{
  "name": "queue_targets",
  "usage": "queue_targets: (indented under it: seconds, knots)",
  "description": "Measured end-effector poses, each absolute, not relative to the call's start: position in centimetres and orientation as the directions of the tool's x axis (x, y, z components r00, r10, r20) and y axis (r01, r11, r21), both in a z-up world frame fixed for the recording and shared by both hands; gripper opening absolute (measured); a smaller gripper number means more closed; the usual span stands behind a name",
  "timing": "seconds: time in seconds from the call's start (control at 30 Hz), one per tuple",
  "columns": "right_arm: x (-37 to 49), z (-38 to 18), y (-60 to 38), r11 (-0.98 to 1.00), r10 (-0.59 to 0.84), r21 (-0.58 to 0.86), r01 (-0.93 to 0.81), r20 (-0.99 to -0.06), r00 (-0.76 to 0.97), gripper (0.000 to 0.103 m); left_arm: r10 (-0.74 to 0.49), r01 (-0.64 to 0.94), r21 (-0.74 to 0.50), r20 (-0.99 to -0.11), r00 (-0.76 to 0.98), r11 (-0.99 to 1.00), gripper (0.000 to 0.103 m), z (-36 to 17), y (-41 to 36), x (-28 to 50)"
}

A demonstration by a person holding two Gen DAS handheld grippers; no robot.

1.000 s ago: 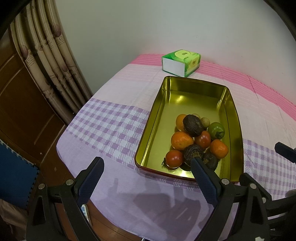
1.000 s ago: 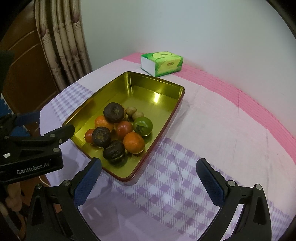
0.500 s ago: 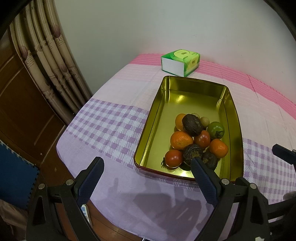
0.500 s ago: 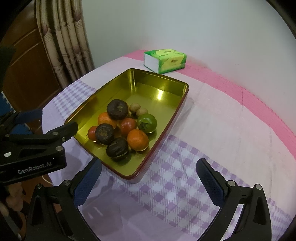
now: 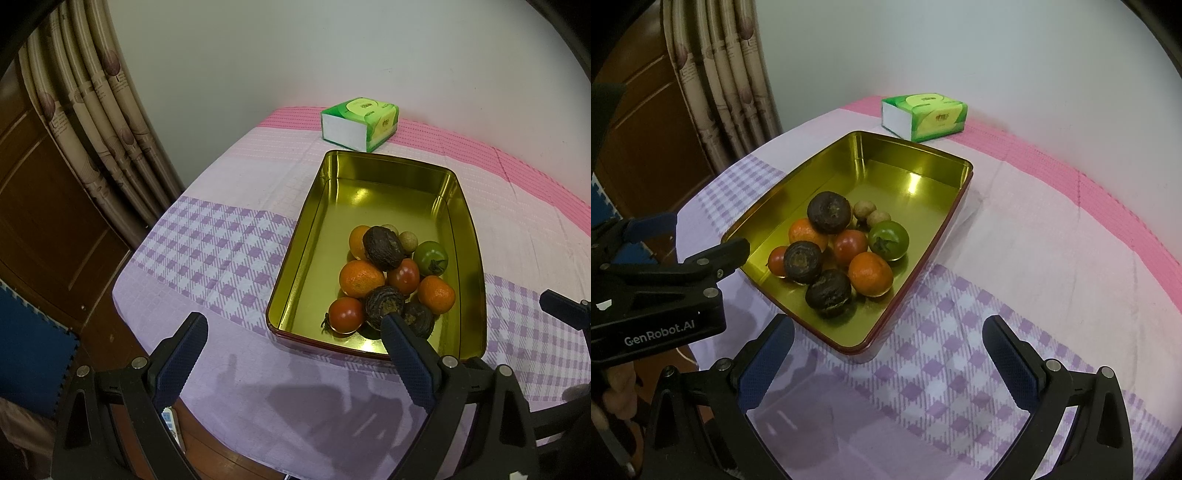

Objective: Organize fruits

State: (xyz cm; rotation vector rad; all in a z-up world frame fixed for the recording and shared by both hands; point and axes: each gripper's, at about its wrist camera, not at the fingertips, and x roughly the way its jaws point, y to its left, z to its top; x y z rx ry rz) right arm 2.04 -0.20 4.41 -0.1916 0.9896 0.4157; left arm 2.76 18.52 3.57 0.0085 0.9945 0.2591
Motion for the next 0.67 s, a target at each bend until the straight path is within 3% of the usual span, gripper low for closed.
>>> queue_targets:
  seconds: [0.67]
  knots:
    - [2.08, 4.29, -0.26, 0.904, 0.256, 0.035, -0.427, -0.843, 0.473, 0.101, 0.188, -0.186, 0.103, -0.826, 0.531, 0.977, 0.093, 3.60, 18.43, 2.60]
